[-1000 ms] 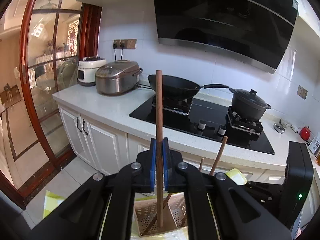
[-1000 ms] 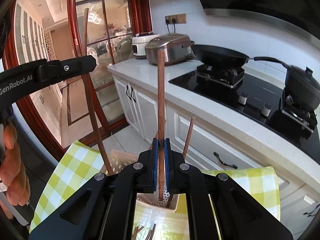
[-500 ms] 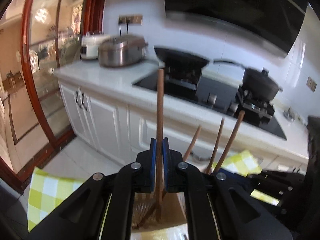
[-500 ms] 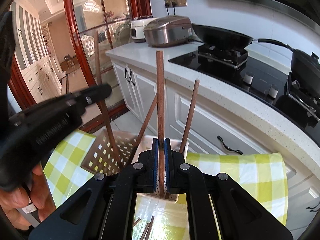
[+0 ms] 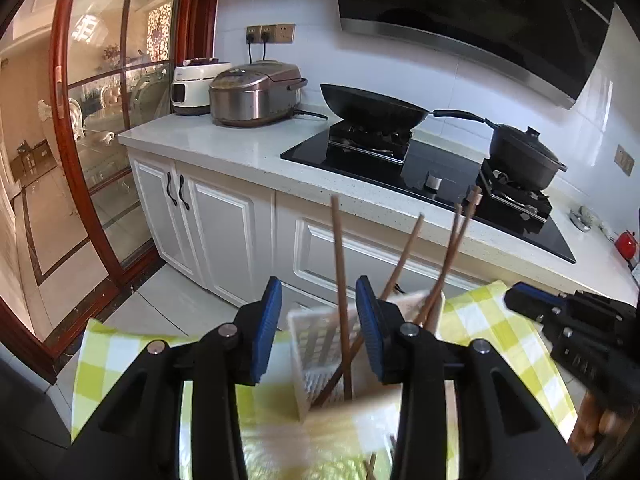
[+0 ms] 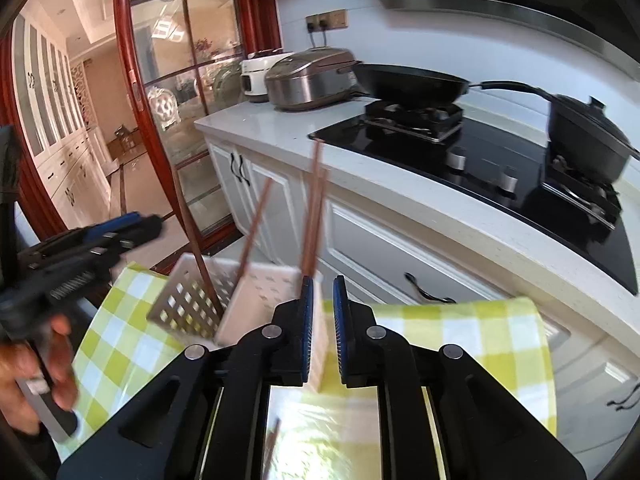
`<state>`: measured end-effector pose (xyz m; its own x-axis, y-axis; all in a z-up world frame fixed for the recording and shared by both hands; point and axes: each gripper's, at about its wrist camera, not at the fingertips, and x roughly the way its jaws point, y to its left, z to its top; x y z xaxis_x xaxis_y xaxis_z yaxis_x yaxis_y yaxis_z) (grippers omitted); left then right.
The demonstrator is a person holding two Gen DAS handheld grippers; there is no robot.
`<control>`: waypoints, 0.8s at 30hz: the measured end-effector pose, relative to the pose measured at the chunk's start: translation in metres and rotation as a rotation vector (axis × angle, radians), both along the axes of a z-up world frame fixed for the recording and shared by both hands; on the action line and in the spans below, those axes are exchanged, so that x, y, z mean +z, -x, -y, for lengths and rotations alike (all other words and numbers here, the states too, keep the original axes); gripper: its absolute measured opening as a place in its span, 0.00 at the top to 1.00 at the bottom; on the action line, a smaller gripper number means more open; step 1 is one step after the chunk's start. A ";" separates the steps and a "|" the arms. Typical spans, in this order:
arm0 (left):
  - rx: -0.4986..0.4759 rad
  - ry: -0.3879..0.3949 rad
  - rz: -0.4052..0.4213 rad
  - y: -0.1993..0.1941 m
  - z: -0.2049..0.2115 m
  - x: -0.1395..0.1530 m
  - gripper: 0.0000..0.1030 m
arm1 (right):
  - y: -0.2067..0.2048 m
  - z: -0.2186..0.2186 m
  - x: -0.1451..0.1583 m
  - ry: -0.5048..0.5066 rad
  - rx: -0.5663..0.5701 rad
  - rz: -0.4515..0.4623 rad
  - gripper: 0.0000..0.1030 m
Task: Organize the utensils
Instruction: 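Lift both chopsticks over the white caddy and open both tools to drop them in, then lower the left tool onto a wooden chopstick and close it while the right tool grasps another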
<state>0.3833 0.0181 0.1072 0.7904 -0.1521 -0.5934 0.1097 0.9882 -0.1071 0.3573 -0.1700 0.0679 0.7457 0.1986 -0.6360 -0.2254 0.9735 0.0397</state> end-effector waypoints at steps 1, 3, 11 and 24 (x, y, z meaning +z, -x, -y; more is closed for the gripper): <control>-0.002 -0.003 0.002 0.011 -0.003 -0.002 0.64 | 0.008 0.005 -0.005 0.005 -0.004 -0.003 0.77; -0.023 -0.004 -0.007 0.032 -0.005 -0.009 0.64 | 0.028 0.012 -0.021 0.013 0.005 -0.018 0.68; -0.130 -0.056 -0.164 0.110 0.010 -0.096 0.64 | 0.095 0.025 -0.100 -0.030 0.004 -0.147 0.66; -0.244 -0.125 -0.339 0.119 0.045 -0.189 0.81 | 0.131 0.001 -0.138 0.013 0.059 -0.228 0.66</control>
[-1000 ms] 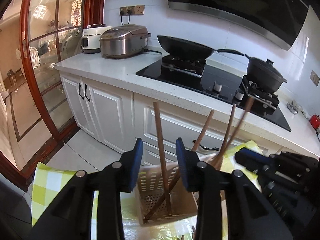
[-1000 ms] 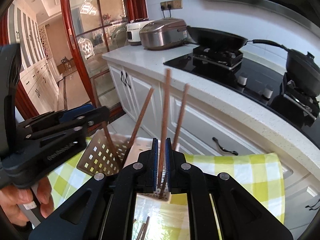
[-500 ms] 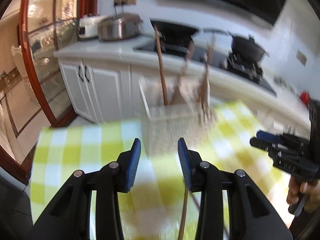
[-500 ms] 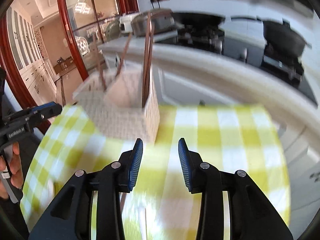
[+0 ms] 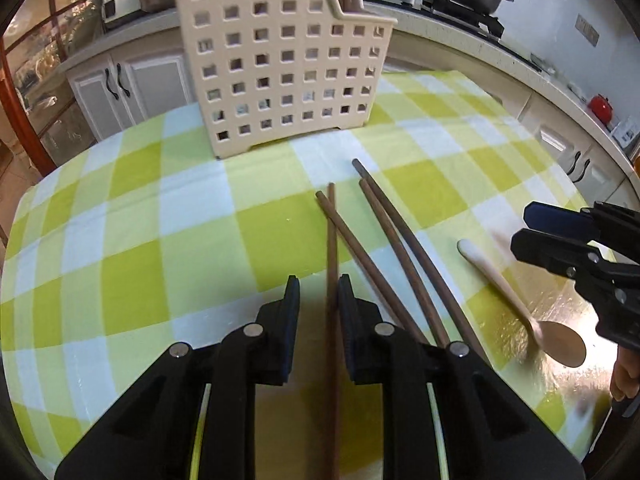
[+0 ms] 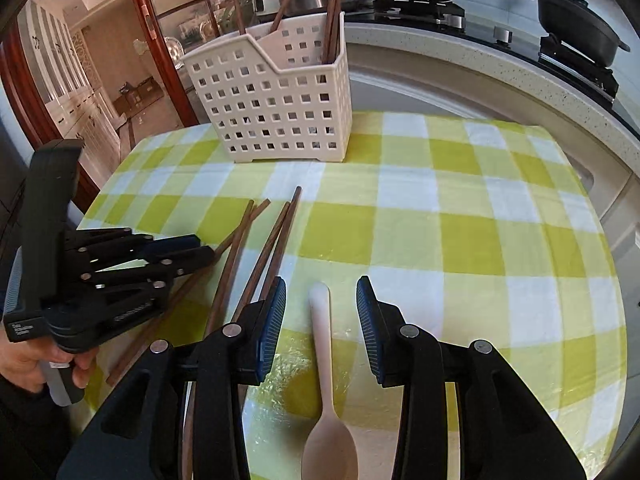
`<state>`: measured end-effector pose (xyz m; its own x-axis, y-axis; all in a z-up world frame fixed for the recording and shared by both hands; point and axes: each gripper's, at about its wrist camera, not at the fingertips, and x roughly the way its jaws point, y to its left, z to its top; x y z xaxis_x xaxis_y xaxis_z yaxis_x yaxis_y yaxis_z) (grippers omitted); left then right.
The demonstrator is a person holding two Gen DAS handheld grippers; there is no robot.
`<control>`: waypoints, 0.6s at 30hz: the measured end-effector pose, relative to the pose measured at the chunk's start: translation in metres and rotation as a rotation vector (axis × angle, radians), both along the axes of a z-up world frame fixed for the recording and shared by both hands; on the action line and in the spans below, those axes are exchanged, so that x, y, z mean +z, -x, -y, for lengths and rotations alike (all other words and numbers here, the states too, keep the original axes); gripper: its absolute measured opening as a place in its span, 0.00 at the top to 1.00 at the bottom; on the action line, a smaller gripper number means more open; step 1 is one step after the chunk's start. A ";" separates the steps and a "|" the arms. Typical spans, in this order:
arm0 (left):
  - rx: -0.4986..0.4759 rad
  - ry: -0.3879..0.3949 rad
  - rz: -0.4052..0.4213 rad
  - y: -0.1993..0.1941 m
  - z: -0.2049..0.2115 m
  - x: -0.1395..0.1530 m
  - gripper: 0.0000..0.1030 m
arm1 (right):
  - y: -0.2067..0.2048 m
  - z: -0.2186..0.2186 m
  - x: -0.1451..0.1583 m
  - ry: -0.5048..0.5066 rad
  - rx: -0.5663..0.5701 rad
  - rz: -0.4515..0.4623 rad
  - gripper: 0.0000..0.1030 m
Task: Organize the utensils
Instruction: 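Lower the left tool onto a wooden chopstick and close it while the right tool grasps another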
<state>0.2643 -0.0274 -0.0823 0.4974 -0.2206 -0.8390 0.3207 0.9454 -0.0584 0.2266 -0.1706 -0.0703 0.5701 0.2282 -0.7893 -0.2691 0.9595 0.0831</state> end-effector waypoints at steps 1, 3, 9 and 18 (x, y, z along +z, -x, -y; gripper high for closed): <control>-0.006 -0.017 0.006 -0.001 0.002 -0.001 0.81 | 0.000 -0.002 -0.001 0.001 0.006 -0.004 0.66; -0.010 -0.019 0.004 -0.003 0.004 -0.001 0.81 | 0.000 -0.005 -0.003 0.005 0.015 -0.009 0.66; 0.024 -0.038 0.009 -0.004 0.000 0.000 0.93 | -0.001 -0.022 -0.016 0.026 0.050 -0.041 0.66; 0.084 -0.029 0.008 0.000 -0.020 0.001 0.93 | -0.012 -0.040 -0.031 0.064 0.062 -0.068 0.67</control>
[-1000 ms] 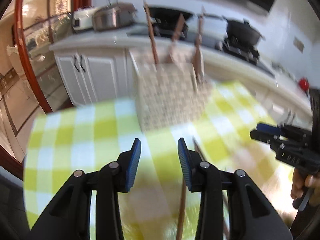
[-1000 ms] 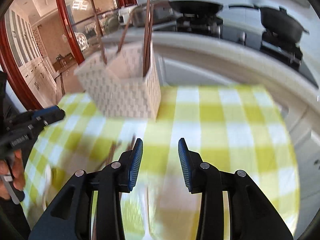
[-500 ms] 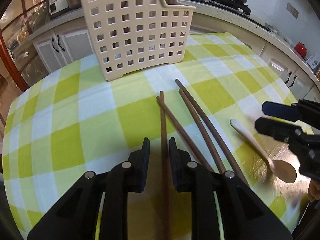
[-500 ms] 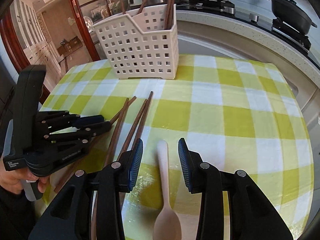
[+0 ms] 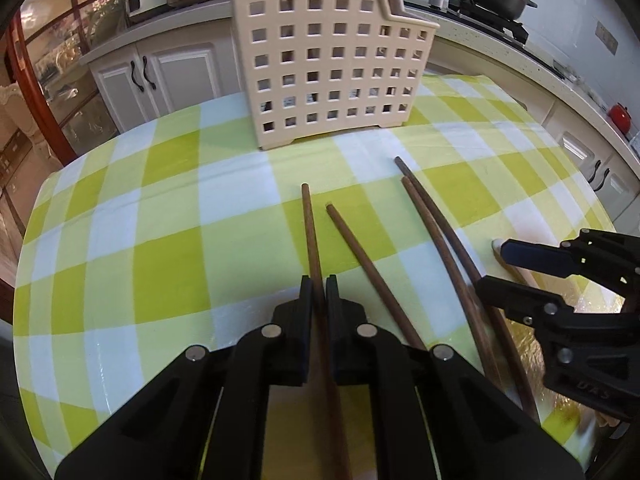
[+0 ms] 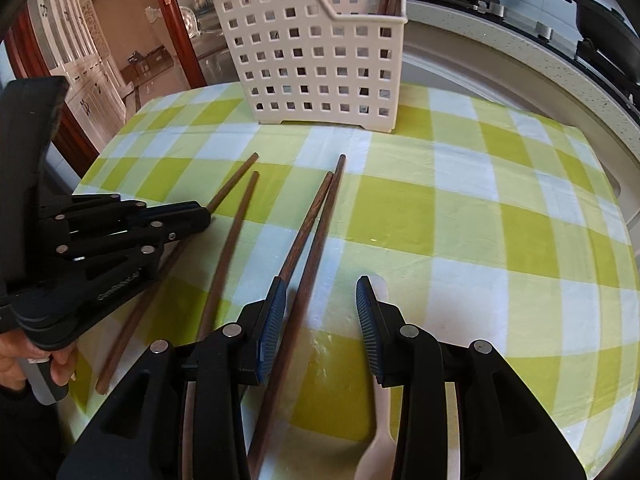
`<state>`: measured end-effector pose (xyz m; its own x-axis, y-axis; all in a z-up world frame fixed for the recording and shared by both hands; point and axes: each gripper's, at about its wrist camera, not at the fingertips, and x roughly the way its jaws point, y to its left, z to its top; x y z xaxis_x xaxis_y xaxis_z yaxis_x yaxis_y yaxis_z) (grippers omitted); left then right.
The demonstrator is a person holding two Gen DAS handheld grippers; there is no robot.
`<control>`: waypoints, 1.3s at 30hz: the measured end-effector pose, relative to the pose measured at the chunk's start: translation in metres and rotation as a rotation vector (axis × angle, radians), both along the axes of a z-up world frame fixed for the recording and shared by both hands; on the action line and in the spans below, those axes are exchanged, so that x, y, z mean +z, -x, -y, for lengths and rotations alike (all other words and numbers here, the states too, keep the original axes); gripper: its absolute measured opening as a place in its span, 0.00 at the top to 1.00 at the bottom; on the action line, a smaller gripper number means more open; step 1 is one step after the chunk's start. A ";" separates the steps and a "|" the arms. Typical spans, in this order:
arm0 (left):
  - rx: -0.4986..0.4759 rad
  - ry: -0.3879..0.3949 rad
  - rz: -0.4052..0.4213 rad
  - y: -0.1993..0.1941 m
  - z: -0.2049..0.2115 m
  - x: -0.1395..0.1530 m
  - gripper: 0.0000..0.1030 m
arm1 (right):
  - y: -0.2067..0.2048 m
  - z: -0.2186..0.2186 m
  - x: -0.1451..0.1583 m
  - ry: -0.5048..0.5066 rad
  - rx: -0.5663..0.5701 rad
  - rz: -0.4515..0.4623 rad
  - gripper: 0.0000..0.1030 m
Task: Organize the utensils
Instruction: 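Lower the left tool onto a wooden chopstick and close it while the right tool grasps another, then lift the held chopsticks with both tools and carry them toward the white caddy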
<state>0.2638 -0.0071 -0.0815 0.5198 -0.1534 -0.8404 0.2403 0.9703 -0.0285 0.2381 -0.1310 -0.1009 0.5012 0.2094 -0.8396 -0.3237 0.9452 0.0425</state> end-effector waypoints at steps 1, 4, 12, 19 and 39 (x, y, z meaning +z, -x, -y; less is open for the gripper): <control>0.008 -0.003 0.002 0.000 -0.001 0.000 0.93 | -0.001 -0.001 -0.001 0.007 0.000 0.000 0.67; 0.016 0.001 0.005 0.000 -0.005 0.001 0.93 | -0.003 -0.003 -0.004 0.026 -0.001 0.005 0.68; 0.044 0.006 0.002 -0.002 -0.013 0.000 0.93 | -0.010 -0.013 -0.005 0.091 0.008 0.036 0.77; 0.041 -0.010 0.000 -0.006 -0.012 0.001 0.93 | -0.020 -0.016 -0.006 0.087 0.008 0.045 0.87; 0.039 0.029 0.103 0.016 -0.018 0.055 0.94 | 0.002 -0.005 0.043 0.027 -0.010 0.152 0.93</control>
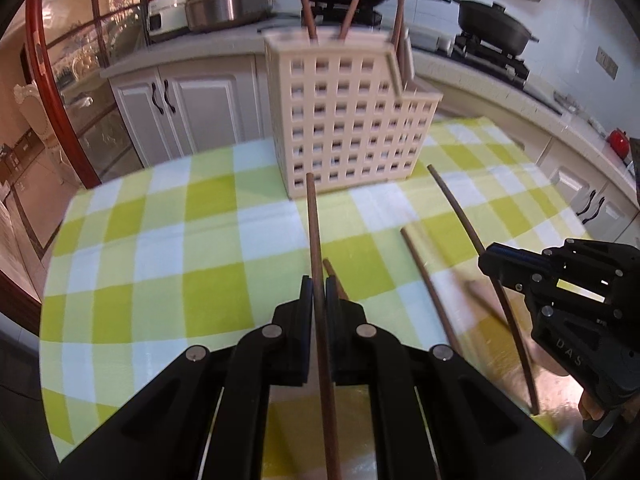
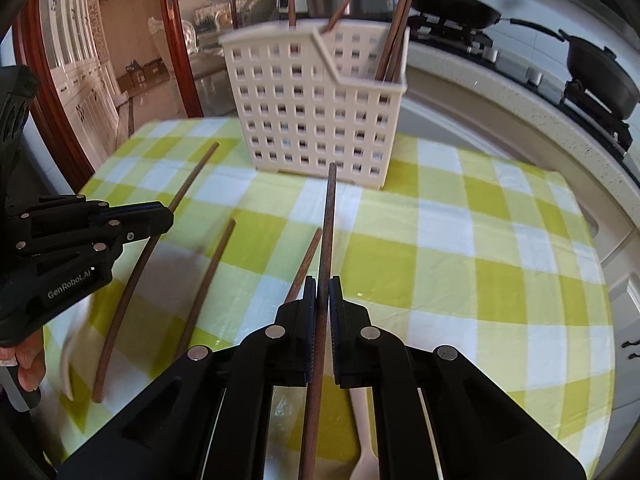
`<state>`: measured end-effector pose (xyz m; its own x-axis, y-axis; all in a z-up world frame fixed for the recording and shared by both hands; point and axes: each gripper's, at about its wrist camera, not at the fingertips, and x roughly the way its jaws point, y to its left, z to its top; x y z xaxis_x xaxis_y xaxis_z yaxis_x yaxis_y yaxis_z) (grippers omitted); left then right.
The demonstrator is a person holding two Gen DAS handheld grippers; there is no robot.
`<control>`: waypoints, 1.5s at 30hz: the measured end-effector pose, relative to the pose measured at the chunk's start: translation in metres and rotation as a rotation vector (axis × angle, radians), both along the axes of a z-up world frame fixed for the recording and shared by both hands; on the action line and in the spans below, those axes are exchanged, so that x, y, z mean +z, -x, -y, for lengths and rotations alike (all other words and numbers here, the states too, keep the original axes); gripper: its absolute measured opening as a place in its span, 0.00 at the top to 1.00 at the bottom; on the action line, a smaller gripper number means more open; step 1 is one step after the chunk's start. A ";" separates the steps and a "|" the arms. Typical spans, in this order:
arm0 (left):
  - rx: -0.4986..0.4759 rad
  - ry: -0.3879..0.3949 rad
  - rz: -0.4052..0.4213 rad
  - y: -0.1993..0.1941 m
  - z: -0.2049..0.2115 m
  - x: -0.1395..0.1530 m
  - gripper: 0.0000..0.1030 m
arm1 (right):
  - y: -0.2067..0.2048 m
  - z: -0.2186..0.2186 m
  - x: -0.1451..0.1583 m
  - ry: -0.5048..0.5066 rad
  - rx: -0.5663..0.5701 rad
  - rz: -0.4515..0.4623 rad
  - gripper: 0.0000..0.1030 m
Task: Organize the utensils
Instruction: 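Lift the held chopsticks with both tools and carry them toward the white caddy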
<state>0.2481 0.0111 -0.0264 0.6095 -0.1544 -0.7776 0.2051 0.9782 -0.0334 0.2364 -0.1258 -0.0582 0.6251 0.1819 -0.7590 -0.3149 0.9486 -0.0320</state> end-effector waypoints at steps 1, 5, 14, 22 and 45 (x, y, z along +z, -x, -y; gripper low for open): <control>0.000 0.004 0.015 0.003 0.000 0.008 0.94 | 0.002 0.001 0.006 -0.007 0.000 0.011 0.93; -0.013 0.020 0.062 0.014 0.002 0.034 0.94 | 0.011 0.006 0.030 -0.028 -0.003 0.059 0.93; -0.031 0.038 0.129 0.031 0.008 0.073 0.94 | 0.028 0.012 0.067 -0.041 0.002 0.137 0.93; -0.035 0.060 0.185 0.040 0.008 0.102 0.94 | 0.034 0.015 0.084 -0.051 0.008 0.170 0.97; -0.045 0.085 0.206 0.035 -0.004 0.105 0.94 | -0.022 -0.030 -0.048 0.031 -0.005 -0.174 0.81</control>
<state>0.2130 0.0150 0.0784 0.7451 -0.2448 -0.6205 0.2597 0.9633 -0.0682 0.2580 -0.0953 -0.1059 0.4850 0.1541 -0.8608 -0.3131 0.9497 -0.0064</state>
